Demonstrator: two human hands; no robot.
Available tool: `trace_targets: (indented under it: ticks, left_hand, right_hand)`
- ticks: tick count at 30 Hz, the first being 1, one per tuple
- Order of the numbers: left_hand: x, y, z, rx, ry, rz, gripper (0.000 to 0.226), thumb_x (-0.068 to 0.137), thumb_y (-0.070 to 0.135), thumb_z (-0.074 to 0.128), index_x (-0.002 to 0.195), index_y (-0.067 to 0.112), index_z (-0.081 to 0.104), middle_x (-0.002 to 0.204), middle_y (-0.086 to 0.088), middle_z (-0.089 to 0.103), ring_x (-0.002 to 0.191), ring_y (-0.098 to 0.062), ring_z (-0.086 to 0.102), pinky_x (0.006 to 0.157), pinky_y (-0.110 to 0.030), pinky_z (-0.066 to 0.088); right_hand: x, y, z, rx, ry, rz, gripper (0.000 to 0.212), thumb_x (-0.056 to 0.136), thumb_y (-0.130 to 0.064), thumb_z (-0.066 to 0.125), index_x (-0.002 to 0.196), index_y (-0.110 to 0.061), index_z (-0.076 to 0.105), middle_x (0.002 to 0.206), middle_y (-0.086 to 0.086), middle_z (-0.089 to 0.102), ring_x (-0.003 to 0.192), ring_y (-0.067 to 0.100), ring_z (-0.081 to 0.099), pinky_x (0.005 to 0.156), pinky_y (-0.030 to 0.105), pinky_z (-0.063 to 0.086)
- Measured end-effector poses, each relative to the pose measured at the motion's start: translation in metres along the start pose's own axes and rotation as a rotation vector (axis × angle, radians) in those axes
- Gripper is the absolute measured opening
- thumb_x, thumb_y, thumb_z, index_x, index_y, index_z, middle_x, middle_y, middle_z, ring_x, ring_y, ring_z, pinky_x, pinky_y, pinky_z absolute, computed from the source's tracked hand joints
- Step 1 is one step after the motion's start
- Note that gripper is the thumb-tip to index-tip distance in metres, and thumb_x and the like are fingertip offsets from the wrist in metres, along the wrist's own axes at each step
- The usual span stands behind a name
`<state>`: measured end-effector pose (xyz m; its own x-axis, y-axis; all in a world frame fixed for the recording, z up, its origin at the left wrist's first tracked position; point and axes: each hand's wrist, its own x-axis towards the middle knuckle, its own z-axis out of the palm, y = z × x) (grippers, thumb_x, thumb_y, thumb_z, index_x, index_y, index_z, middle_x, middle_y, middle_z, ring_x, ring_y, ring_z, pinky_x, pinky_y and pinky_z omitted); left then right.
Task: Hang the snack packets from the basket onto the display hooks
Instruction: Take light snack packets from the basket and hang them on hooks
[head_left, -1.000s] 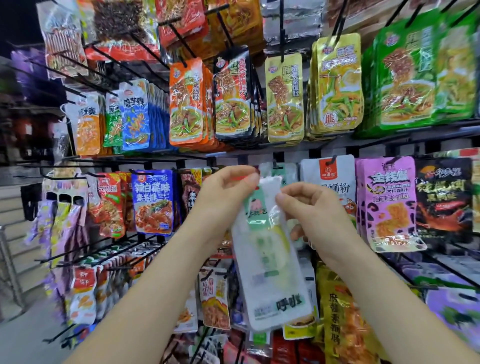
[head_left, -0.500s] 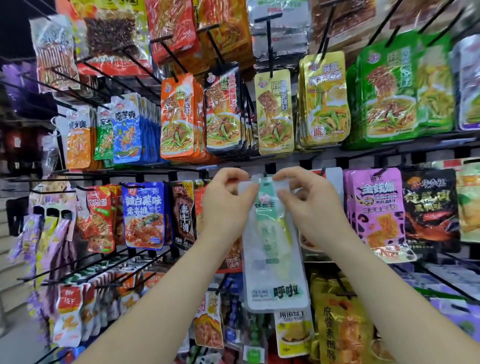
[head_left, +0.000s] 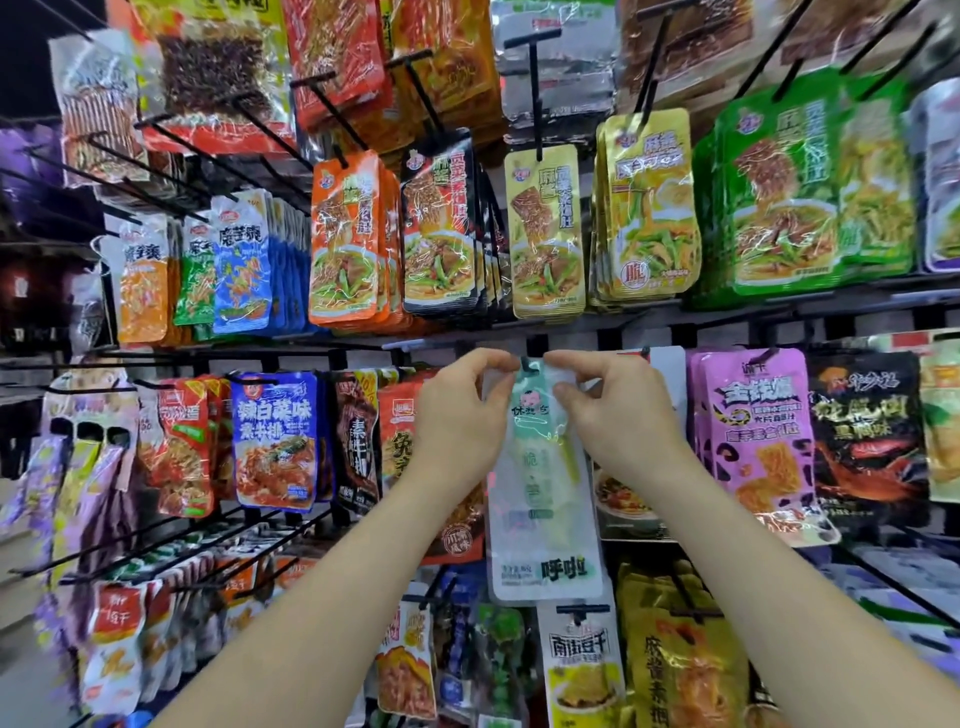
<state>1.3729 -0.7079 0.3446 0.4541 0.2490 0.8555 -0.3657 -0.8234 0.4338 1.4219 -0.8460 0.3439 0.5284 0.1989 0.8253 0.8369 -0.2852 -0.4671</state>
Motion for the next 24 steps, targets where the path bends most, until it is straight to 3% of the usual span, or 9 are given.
trace_targets:
  ticks: [2,4,7,12,17,21,24]
  left_hand:
    - [-0.002,0.000,-0.001,0.029,-0.028,-0.010,0.020,0.091,0.016,0.061,0.107,0.023,0.067,0.087,0.018,0.060,0.080,-0.007,0.058,0.067,-0.015,0.035]
    - [-0.007,0.000,-0.004,0.039,-0.074,-0.020,0.027,0.089,0.019,0.063,0.116,0.026,0.064,0.072,0.021,0.053,0.062,-0.002,0.051,0.058,-0.015,0.033]
    - [-0.021,-0.001,-0.010,0.093,-0.194,-0.024,0.048,0.087,0.029,0.065,0.132,0.037,0.051,0.057,0.010,0.048,0.048,-0.006,0.042,0.047,-0.018,0.032]
    - [-0.026,-0.006,-0.011,0.216,-0.290,-0.091,0.066,0.090,0.029,0.064,0.146,0.041,0.030,0.067,0.001,0.060,0.062,-0.009,0.057,0.056,-0.018,0.040]
    - [-0.011,-0.004,0.005,0.535,-0.318,-0.018,0.065,0.094,0.026,0.056,0.150,0.028,0.022,0.097,-0.010,0.067,0.089,-0.029,0.063,0.067,-0.034,0.044]
    - [-0.002,-0.012,0.019,0.708,-0.357,-0.005,0.067,0.093,0.011,0.054,0.149,0.022,0.019,0.092,-0.014,0.066,0.084,-0.035,0.063,0.065,-0.041,0.051]
    - [0.001,-0.015,0.027,0.809,-0.383,0.035,0.069,0.093,0.010,0.056,0.149,0.018,0.015,0.100,-0.017,0.064,0.092,-0.038,0.062,0.072,-0.045,0.051]
  right_hand:
    - [0.000,0.000,-0.001,-0.029,-0.009,0.002,0.032,0.092,-0.010,0.060,0.122,-0.018,0.068,0.115,-0.002,0.070,0.080,0.005,0.055,0.079,0.017,0.038]
    - [0.002,0.001,-0.002,-0.067,-0.023,0.003,0.033,0.093,-0.011,0.058,0.123,-0.019,0.067,0.118,-0.004,0.069,0.097,0.011,0.062,0.083,0.016,0.039]
    - [0.002,0.004,0.000,-0.126,-0.031,0.003,0.034,0.094,-0.012,0.057,0.125,-0.021,0.066,0.119,-0.003,0.069,0.107,0.017,0.063,0.088,0.021,0.042]
    - [0.001,0.009,0.009,-0.179,-0.027,-0.009,0.038,0.095,-0.013,0.056,0.131,-0.024,0.060,0.114,0.006,0.070,0.101,0.025,0.063,0.089,0.035,0.050]
    - [0.008,0.009,0.018,-0.441,-0.082,0.000,0.052,0.094,-0.005,0.050,0.141,-0.027,0.047,0.116,0.014,0.065,0.104,0.033,0.061,0.080,0.036,0.047]
    - [0.005,0.011,0.024,-0.545,-0.117,0.012,0.058,0.091,-0.007,0.051,0.144,-0.026,0.039,0.105,0.014,0.067,0.094,0.034,0.064,0.064,0.033,0.042]
    - [0.001,0.013,0.020,-0.610,-0.143,0.003,0.051,0.094,-0.015,0.049,0.142,-0.026,0.038,0.100,0.013,0.066,0.089,0.033,0.063,0.059,0.033,0.039]
